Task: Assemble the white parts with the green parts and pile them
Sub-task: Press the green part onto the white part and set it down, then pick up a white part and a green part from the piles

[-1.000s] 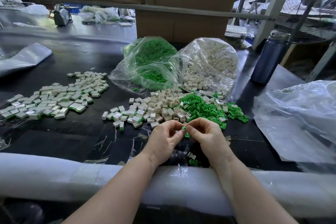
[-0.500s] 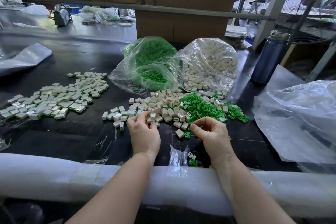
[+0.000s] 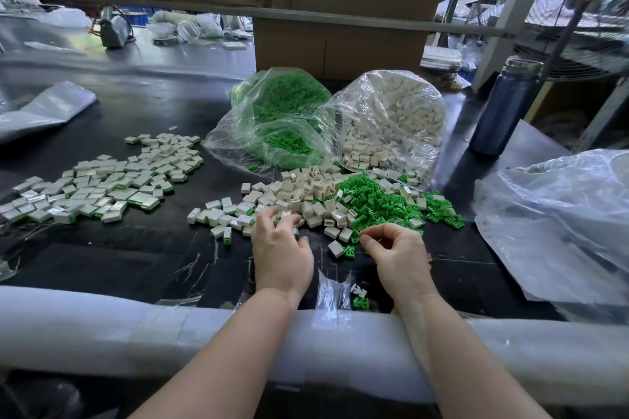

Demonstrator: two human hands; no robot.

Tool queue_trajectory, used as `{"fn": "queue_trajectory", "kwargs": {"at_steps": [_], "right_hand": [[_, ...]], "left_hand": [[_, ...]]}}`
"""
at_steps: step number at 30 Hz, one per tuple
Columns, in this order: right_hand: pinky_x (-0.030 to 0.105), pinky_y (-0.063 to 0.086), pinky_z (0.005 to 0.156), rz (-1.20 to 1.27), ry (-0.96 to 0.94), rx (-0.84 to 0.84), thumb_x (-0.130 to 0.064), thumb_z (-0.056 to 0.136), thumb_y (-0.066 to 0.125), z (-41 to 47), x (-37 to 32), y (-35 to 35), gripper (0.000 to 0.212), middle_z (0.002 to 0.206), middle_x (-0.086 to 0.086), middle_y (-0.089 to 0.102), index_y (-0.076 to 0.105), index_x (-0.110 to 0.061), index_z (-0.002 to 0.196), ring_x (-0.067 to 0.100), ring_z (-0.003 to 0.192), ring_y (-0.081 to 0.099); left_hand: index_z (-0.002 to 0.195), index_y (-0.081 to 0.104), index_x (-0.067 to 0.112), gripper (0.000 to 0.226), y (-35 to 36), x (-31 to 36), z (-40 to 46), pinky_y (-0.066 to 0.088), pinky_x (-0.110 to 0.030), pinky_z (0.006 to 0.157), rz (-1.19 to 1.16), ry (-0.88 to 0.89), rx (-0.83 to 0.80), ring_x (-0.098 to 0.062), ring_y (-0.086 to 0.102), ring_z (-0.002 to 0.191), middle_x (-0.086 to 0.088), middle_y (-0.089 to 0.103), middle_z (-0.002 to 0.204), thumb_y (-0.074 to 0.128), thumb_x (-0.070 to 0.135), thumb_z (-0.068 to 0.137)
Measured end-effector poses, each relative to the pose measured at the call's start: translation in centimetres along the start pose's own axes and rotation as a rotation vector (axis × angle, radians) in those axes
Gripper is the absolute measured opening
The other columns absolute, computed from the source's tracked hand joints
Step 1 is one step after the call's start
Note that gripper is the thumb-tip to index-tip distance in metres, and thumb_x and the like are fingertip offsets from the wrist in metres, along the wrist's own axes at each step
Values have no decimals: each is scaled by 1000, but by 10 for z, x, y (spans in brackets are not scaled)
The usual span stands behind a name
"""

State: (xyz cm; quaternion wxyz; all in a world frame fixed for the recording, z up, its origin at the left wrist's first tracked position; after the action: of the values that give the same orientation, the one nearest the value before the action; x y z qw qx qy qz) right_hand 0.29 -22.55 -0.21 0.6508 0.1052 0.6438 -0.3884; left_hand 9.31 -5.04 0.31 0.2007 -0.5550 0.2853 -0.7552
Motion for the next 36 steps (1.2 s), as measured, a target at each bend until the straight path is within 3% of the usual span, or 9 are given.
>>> {"fn": "queue_trajectory", "kwargs": {"at_steps": [5, 10, 14, 17, 21, 25, 32, 36], "right_hand": [[26, 51, 70, -150, -69, -9, -7, 81, 69, 0, -6, 3, 12, 71, -5, 63, 69, -18, 76, 14, 68, 58], [31, 48, 83, -324, -128, -76, -15, 77, 74, -1, -11, 15, 14, 90, -4, 58, 72, -15, 91, 13, 79, 53], [29, 42, 95, -438, -113, -126, -23, 81, 72, -1, -7, 23, 28, 106, -1, 58, 70, -13, 107, 15, 102, 53], [27, 41, 94, -455, -111, -123, -21, 85, 68, -1, -7, 23, 24, 107, -1, 57, 70, -13, 107, 16, 102, 53], [26, 42, 86, -390, -121, -75, -18, 88, 64, -2, -10, 17, 13, 97, -2, 56, 72, -14, 96, 17, 94, 54], [22, 41, 78, -251, -156, -18, -15, 88, 63, -2, -15, 9, 8, 87, -4, 57, 71, -14, 88, 13, 84, 54], [23, 50, 63, 40, -94, -38, -10, 90, 60, -2, -10, 8, 15, 69, -7, 63, 65, -19, 79, 6, 63, 57], [17, 50, 52, 214, -35, -89, -5, 89, 59, -2, -8, 10, 18, 62, -2, 65, 64, -17, 77, 1, 50, 55]], "left_hand": [[107, 66, 19, 23, 13, 16, -5, 27, -27, 98, 117, 155, -66, -17, 35, 116, 1, 46, 117, 59, 29, 88], [115, 63, 26, 37, 31, 17, -6, 29, -32, 96, 250, 174, -188, -17, 34, 116, 3, 45, 117, 52, 48, 88], [108, 65, 34, 28, 32, 18, -6, 29, -33, 92, 256, 177, -227, -17, 36, 116, 5, 47, 117, 56, 49, 86], [94, 64, 35, 15, 28, 18, -7, 29, -32, 91, 163, 153, -227, -15, 41, 112, 8, 51, 109, 64, 43, 82], [77, 57, 32, 14, 24, 21, -9, 41, -37, 95, 3, 145, -248, -15, 58, 94, 11, 64, 89, 70, 32, 80], [78, 57, 29, 15, 26, 18, -8, 46, -39, 90, -100, 108, -281, -15, 62, 80, 13, 61, 73, 72, 26, 80], [81, 59, 38, 19, 26, 15, -7, 54, -31, 82, -282, 85, -281, -8, 66, 75, 9, 67, 77, 69, 22, 83], [79, 61, 33, 15, 33, 13, -7, 55, -37, 81, -370, 63, -337, -12, 68, 76, 4, 71, 78, 68, 20, 83]]}}
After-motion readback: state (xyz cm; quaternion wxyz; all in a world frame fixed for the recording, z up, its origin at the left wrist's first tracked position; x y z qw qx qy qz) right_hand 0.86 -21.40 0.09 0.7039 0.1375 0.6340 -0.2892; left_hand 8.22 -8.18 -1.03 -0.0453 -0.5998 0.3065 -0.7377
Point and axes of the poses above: each hand's wrist, its own z-axis towards the middle knuckle, its own y-axis out of the palm, x = y × z, the point moved 10 cm from there along z, towards the middle knuckle
